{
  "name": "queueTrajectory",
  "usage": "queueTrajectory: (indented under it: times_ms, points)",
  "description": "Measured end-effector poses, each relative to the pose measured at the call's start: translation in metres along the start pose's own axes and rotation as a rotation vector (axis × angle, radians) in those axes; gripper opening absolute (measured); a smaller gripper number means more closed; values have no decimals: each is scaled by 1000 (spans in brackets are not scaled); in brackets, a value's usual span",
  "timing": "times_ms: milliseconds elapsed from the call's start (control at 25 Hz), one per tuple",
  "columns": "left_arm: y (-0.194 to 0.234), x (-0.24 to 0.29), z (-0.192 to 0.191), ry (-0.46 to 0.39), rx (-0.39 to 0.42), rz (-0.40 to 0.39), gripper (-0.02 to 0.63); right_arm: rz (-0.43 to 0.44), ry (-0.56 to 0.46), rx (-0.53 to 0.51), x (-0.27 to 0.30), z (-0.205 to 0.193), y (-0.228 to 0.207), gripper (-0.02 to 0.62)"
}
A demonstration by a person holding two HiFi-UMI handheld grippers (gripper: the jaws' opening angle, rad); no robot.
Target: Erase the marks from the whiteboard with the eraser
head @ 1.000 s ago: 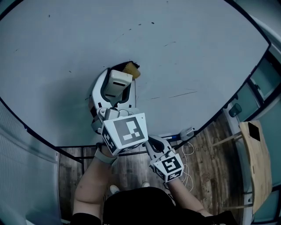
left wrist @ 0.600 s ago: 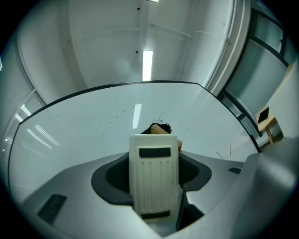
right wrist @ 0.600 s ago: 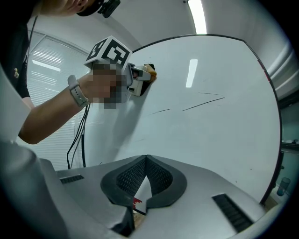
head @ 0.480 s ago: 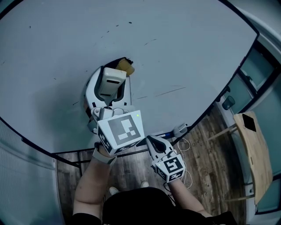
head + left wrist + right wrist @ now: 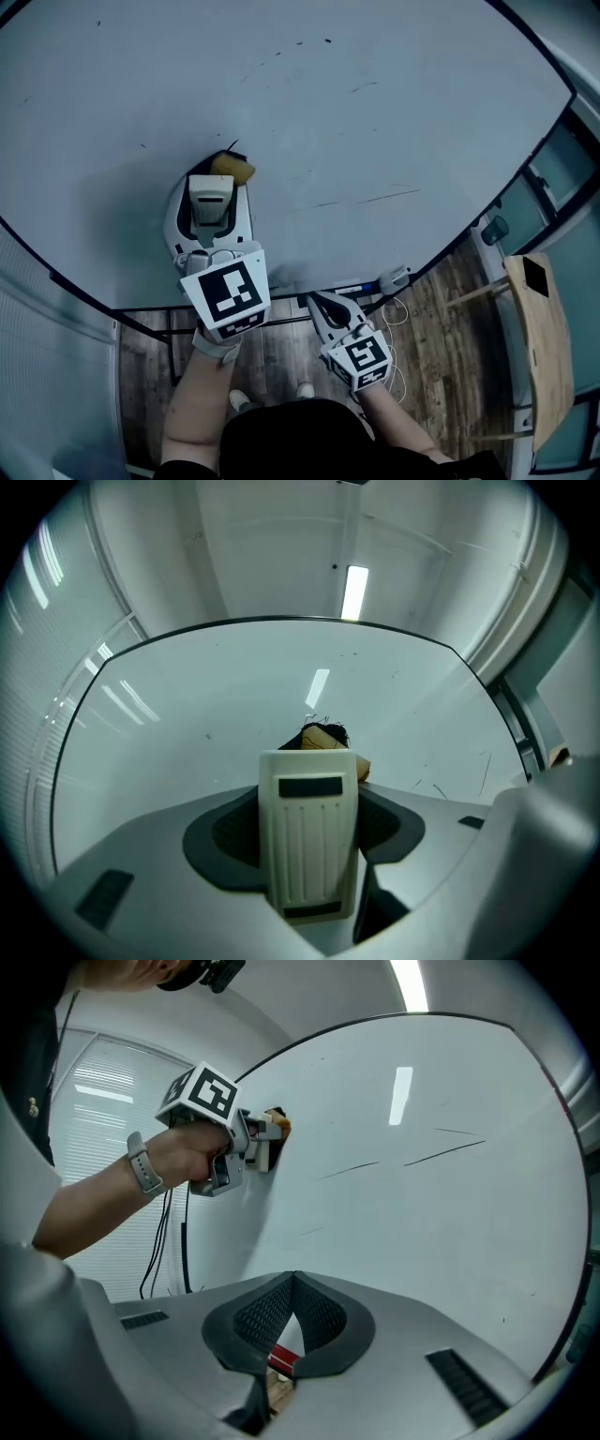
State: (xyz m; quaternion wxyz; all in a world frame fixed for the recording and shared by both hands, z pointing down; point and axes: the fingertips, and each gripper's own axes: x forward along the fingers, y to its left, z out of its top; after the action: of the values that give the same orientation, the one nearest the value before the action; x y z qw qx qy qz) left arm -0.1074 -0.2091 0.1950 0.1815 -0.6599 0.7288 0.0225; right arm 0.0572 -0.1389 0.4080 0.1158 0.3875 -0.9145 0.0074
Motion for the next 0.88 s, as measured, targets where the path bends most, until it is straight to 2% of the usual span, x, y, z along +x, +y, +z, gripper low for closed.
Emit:
queueTrajectory:
  times_ms: [120, 240, 320, 480, 640, 760, 880]
  points:
    - [15, -5, -10, 4, -96, 26, 268, 11, 5, -5, 2, -1, 5, 28]
    - [24, -3, 1, -19, -160, 38, 268, 13, 8, -2, 1, -3, 7, 28]
    - [28, 0, 11, -33, -136, 45, 268, 12, 8, -1, -1, -3, 7, 28]
    - [28, 9, 38, -75, -36, 49, 268, 7, 3, 5, -3, -2, 5, 28]
    - [23, 12, 49, -73, 66, 49, 267, 9, -2, 7, -4, 0, 6, 28]
    - [23, 10, 44, -91, 76, 42, 267, 22, -2, 11, -2, -1, 10, 28]
    - [28, 4, 25, -60, 33, 49, 267, 37, 1, 12, 0, -2, 16, 28]
